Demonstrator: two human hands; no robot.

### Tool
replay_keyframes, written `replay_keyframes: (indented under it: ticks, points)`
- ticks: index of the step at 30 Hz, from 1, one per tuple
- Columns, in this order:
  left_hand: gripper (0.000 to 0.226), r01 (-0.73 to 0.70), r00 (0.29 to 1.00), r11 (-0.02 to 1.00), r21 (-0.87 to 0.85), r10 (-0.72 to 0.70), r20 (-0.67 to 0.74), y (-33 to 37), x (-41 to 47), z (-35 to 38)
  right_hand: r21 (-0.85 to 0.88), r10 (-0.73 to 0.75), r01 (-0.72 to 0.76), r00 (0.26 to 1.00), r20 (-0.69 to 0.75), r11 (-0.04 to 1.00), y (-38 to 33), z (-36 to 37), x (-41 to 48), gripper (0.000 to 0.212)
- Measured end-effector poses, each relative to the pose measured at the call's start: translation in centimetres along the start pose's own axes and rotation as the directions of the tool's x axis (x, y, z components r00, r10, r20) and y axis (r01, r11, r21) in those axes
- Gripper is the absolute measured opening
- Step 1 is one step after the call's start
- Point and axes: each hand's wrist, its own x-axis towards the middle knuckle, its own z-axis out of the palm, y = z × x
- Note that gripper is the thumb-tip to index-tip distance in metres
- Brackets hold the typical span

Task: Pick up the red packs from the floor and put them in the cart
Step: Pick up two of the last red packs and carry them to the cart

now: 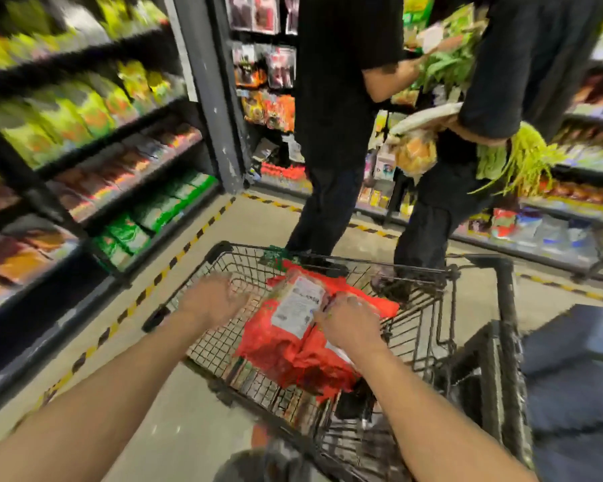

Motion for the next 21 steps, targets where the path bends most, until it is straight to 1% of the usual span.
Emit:
replay_keyframes:
  ticks: [3,5,7,9,12,15,16,17,18,21]
  points:
    - [0.085,0.076,0.995,0.996,0.047,-0.073,-0.068,-3.1,-5.4,-3.2,-0.113,-0.125,0.123,0.992,-0.008,0.986,-3.7,-2.9,-2.2,0.071]
    - [0.082,0.153,0.984,0.987,0.054,-0.147,-0.103,-5.7,-8.6,-4.9,-0.146,-0.193,0.187,0.981,-0.027,0.972,-6.8,-4.3,-3.4,0.072]
    - [0.083,0.233,0.966,0.972,0.036,-0.228,-0.119,-8.7,-12.0,-6.5,-0.17,-0.265,0.258,0.964,-0.018,0.951,-10.6,-5.3,-4.8,0.077]
    - [0.083,0.313,0.941,0.95,0.013,-0.308,-0.142,-12.0,-15.7,-7.7,-0.211,-0.342,0.338,0.94,0.022,0.917,-14.9,-5.8,-6.4,0.082]
    - [0.08,0.435,0.886,0.9,0.012,-0.425,-0.186,-17.2,-22.1,-8.7,-0.256,-0.477,0.478,0.876,0.072,0.84,-21.9,-5.5,-9.5,0.085]
    - [0.083,0.572,0.798,0.819,-0.04,-0.567,-0.203,-23.2,-30.0,-8.2,-0.28,-0.613,0.616,0.782,0.111,0.736,-29.2,-3.8,-14.5,0.081]
    - [0.084,0.635,0.746,0.769,-0.07,-0.635,-0.202,-25.8,-34.0,-7.4,-0.305,-0.665,0.669,0.735,0.135,0.678,-32.3,-2.5,-17.6,0.08]
    - [0.084,0.677,0.704,0.729,-0.095,-0.68,-0.203,-27.6,-37.1,-6.8,-0.309,-0.696,0.701,0.703,0.148,0.642,-34.5,-1.4,-19.9,0.079]
    - [0.085,0.697,0.682,0.708,-0.115,-0.704,-0.198,-28.7,-39.2,-6.3,-0.302,-0.711,0.718,0.686,0.153,0.627,-35.9,-0.7,-21.5,0.079]
    - [0.086,0.805,0.543,0.561,-0.192,-0.828,-0.139,-33.7,-50.0,-3.1,-0.305,-0.812,0.825,0.545,0.209,0.475,-41.8,3.5,-30.5,0.077]
